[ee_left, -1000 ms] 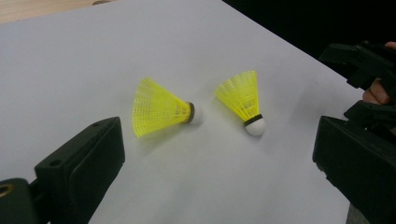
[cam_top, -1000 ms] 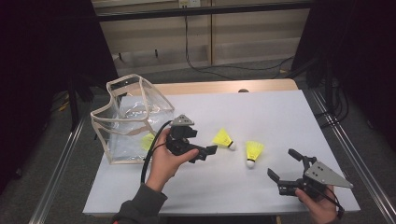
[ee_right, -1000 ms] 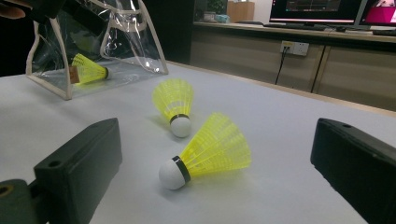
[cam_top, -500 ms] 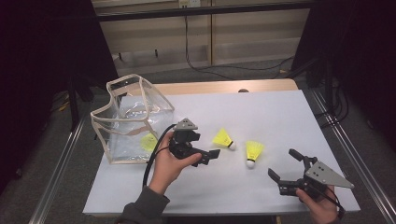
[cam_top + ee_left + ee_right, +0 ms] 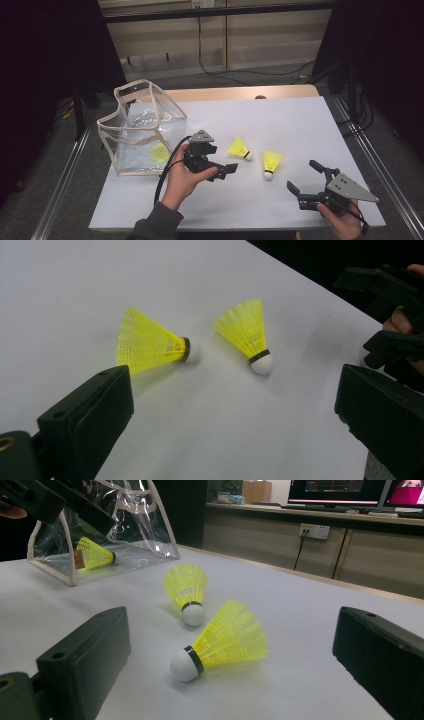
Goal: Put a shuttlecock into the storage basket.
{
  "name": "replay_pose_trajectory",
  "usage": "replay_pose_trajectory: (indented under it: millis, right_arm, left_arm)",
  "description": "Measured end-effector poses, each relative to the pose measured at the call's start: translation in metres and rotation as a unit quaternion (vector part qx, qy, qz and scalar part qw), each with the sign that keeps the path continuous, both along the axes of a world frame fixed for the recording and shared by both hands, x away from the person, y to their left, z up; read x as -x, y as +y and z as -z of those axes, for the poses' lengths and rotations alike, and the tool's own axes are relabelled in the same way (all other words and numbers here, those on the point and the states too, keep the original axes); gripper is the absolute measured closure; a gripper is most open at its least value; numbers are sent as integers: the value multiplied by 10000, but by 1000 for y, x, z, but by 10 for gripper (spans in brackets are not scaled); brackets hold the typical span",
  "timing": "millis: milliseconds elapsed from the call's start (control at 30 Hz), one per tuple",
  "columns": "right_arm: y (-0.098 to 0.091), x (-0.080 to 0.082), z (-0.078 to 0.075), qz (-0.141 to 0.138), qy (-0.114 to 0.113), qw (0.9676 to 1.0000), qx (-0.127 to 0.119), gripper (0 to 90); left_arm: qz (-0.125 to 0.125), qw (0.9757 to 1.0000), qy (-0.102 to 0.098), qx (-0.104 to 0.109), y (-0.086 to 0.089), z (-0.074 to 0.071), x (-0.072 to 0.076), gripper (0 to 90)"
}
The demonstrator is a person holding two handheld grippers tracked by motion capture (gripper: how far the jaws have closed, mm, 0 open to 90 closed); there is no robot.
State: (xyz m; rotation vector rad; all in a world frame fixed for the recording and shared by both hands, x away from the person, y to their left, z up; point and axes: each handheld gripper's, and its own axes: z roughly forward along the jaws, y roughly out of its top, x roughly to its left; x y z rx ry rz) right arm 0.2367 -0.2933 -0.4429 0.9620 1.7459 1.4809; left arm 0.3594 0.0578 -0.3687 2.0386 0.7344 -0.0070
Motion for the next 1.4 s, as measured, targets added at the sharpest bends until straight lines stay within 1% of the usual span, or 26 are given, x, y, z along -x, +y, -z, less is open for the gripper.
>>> replay_pose_trajectory:
  millis: [200, 300, 400, 633, 700, 867, 933, 1033, 1100, 1200, 1400]
  right_arm:
    - [0, 0, 0, -8, -4, 10000, 3, 19]
    - [0, 0, 0, -1, -5, 10000, 11, 19]
    - [0, 0, 0, -14, -9, 10000, 16, 19]
    - [0, 1, 0, -4, -8, 10000, 19, 19]
    - [0, 1, 0, -6, -2, 10000, 2, 19]
    - [0, 1, 0, -4, -8, 10000, 8, 19]
    - [1, 0, 0, -9, -21, 10000, 2, 19]
    - [1, 0, 0, -14, -15, 10000, 20, 19]
    - [1, 0, 0, -48, -11, 10000, 38, 19]
    - [1, 1, 0, -17, -20, 10000, -7, 19]
    - [1, 0, 0, -7, -4, 10000, 0, 19]
  left_arm:
    - [65, 10000, -6, -7, -2, 1, 1, 24]
    - [46, 10000, -10, 50, -2, 1, 1, 24]
    - [76, 10000, -15, 21, -2, 1, 0, 24]
    - [78, 10000, -21, 53, -4, 4, 2, 25]
    - [106, 9999, -11, 4, -5, 4, 2, 24]
    - [137, 9999, -27, 23, -8, 6, 4, 24]
    - [166, 9999, -15, -24, -8, 6, 4, 24]
    - [162, 9999, -11, 16, -10, 7, 4, 24]
    - [151, 9999, -35, -7, -11, 8, 4, 25]
    - [152, 9999, -6, -15, -12, 9, 4, 25]
    - [180, 9998, -21, -72, -16, 12, 5, 25]
